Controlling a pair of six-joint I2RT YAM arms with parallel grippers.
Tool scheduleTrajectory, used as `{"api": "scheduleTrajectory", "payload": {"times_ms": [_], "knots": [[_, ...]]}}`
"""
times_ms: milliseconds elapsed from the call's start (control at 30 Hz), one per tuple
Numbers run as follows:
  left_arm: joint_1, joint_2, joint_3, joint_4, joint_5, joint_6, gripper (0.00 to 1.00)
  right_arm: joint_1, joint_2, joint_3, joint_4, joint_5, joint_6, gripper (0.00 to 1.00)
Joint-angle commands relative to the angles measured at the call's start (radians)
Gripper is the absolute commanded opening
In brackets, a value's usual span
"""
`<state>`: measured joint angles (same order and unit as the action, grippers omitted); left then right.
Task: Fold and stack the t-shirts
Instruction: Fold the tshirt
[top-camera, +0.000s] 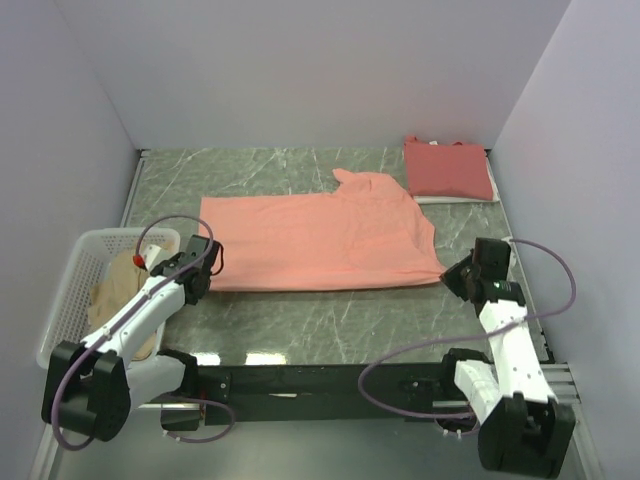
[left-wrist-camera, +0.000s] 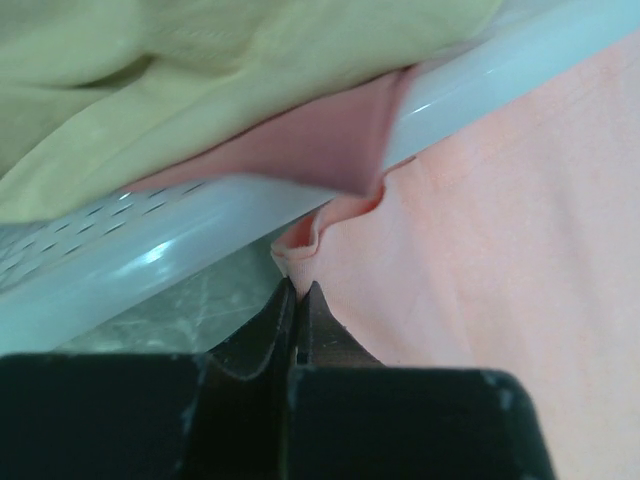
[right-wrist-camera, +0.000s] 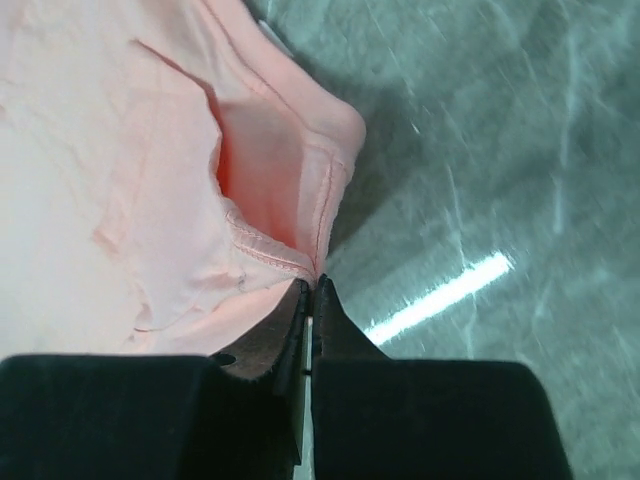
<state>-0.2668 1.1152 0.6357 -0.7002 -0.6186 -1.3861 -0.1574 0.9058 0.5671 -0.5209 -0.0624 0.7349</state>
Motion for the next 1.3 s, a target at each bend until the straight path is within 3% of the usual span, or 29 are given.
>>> {"api": "scheduleTrajectory", "payload": {"times_ms": [0, 367, 433, 467, 500, 600, 700, 800, 1100, 1267], "knots": [[-0.008, -0.058, -0.03, -0.079, -0.001, -0.05, 0.01, -0.014, -0.126, -0.018, -0.137, 0.101, 0.047, 0.0], [-0.026, -0.172, -0.116, -0.137, 0.052, -0.096, 0.01, -0.014, -0.292, -0.05, -0.277, 0.065, 0.077, 0.01], [-0.028, -0.195, -0.122, -0.133, 0.072, -0.083, 0.04, -0.016, -0.295, -0.046, -0.29, 0.03, 0.081, 0.26], [-0.026, -0.202, -0.12, -0.131, 0.079, -0.076, 0.14, -0.014, -0.286, -0.039, -0.298, 0.016, 0.081, 0.39], [-0.026, -0.212, -0.117, -0.13, 0.083, -0.059, 0.2, -0.014, -0.282, -0.029, -0.306, 0.003, 0.074, 0.68], [-0.028, -0.274, -0.088, -0.139, 0.089, -0.028, 0.34, -0.014, -0.275, -0.003, -0.304, -0.036, 0.048, 0.81], [-0.026, -0.333, -0.004, -0.095, 0.082, 0.056, 0.4, -0.013, -0.297, 0.022, -0.187, -0.101, -0.015, 0.84], [-0.026, -0.293, 0.114, -0.044, 0.054, 0.148, 0.47, -0.01, -0.266, 0.058, -0.053, -0.172, -0.092, 0.85], [0.009, 0.2, 0.474, 0.105, 0.043, 0.346, 0.51, 0.153, 0.214, 0.434, 0.084, 0.007, -0.184, 0.82], [0.069, 0.478, 0.666, 0.09, 0.036, 0.38, 0.4, 0.202, 0.445, 0.603, 0.093, 0.01, -0.229, 0.77]]}}
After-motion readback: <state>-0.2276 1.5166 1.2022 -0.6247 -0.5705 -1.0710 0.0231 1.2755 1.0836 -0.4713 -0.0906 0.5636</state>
